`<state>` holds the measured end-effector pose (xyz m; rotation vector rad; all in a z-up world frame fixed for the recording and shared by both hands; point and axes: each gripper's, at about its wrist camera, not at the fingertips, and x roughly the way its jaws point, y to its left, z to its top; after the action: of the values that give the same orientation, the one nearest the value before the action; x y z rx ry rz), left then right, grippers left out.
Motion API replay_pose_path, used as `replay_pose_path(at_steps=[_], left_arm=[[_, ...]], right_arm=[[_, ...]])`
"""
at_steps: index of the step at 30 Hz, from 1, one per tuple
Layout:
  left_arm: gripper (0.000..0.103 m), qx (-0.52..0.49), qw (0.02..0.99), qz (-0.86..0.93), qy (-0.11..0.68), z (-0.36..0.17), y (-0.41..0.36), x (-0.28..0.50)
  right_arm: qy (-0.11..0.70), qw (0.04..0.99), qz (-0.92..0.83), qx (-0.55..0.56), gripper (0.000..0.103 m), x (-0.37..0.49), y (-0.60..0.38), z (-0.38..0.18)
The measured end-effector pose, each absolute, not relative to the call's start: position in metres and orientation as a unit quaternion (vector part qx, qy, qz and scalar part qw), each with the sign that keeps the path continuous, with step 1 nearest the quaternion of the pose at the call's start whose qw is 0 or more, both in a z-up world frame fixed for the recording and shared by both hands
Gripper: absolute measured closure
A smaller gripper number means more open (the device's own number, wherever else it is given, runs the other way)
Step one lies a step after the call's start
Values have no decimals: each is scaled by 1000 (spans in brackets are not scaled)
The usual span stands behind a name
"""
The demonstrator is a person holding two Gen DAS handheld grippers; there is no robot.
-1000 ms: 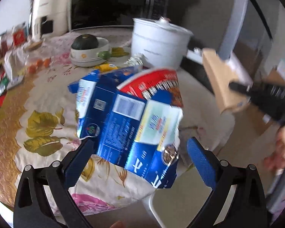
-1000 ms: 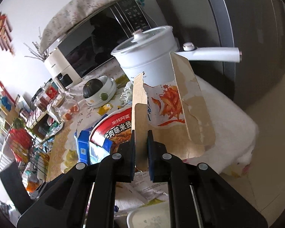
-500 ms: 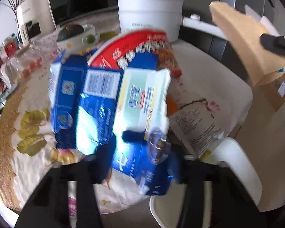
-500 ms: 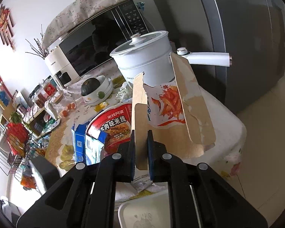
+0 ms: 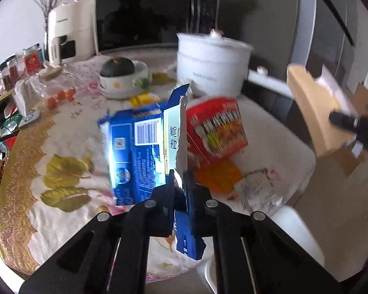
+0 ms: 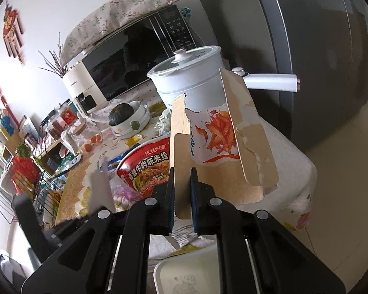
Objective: Collect trash
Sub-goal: 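Grasp the torn blue carton with the left gripper while the right gripper holds the paper bag, then drop the blue carton and paper bag into the white bin with both grippers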
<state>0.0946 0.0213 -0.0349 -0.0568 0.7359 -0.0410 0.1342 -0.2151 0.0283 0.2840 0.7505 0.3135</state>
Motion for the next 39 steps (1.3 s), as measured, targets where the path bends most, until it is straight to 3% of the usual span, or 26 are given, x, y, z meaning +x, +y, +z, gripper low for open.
replay_pose_path(at_steps=[12, 21, 31, 39], left_arm=[[95, -73, 952, -46, 294, 12, 43, 70], [95, 6, 963, -116, 244, 34, -9, 34], [95, 89, 943, -195, 256, 11, -72, 0], [95, 184, 900, -236, 317, -46, -128, -14]], right_arm=[[346, 917, 158, 118, 93, 121, -211, 39], [320, 932, 143, 96, 93, 103, -225, 53], [296, 947, 102, 73, 93, 74, -262, 64], [300, 948, 80, 68, 93, 54, -289, 61]])
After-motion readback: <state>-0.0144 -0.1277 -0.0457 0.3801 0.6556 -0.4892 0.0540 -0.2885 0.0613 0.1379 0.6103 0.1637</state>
